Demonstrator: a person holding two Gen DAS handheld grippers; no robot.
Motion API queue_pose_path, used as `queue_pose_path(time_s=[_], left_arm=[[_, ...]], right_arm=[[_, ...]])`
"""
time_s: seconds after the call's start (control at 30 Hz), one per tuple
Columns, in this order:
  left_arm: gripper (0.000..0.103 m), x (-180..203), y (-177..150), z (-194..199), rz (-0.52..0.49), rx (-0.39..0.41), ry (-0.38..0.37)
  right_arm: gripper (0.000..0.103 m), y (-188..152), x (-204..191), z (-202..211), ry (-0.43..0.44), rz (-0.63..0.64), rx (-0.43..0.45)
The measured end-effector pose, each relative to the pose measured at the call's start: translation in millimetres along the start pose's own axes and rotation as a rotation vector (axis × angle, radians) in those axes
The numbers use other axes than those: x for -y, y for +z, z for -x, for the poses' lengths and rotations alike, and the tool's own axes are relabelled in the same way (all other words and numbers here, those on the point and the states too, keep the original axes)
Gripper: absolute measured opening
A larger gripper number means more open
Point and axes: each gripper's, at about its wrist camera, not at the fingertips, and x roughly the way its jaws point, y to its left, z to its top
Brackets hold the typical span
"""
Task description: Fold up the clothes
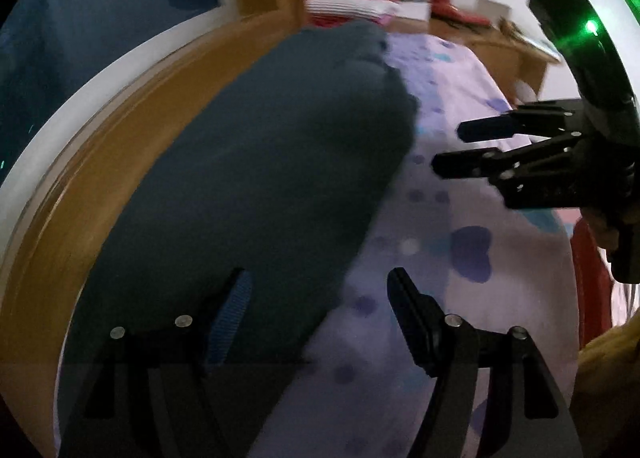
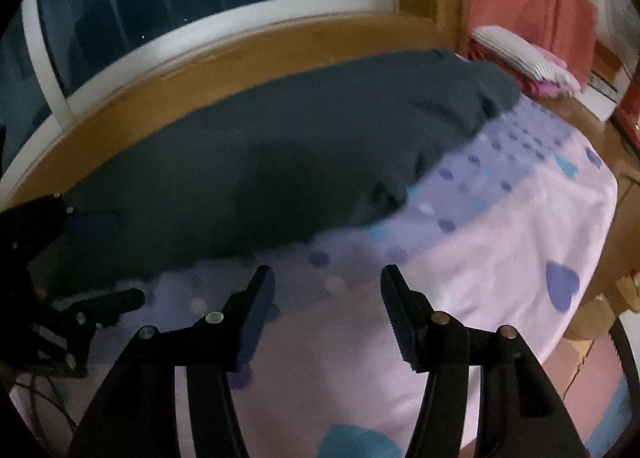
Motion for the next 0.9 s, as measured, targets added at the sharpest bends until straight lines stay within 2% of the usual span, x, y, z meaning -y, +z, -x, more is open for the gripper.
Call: queue_pose_path(time_s=[0.17,0.27,0.4,0.67,0.9], left_arm=[[0.072,15.4,14.9,-4.5,-0.078,-0.005,0.016],[0.072,15.4,22.5,-6.4,-0.087,0.005,0.037],[0.072,13.5,32.8,-8.3,-0.073,0.032,0.062],[0.072,-23.3,60.0,-18.0,0.114,0.091,0.106],[0.072,-62.1,68.1,-20.5,0.275,0.115,0.094]], right_arm=[[0.056,7.8,-0.8,-18.1,-0.02,0.003,0.016],[0.056,21.6,2.1,-30.1,-0.01,-0.02,0.033],[0.056,39.5,5.7,-22.8,0.026,-0.061,0.096],[0.056,55.1,4.2,-20.5,0.057,-0.059,0.139],[0.056,29.2,10.0,-16.7,0.045,-0.108,0.1]])
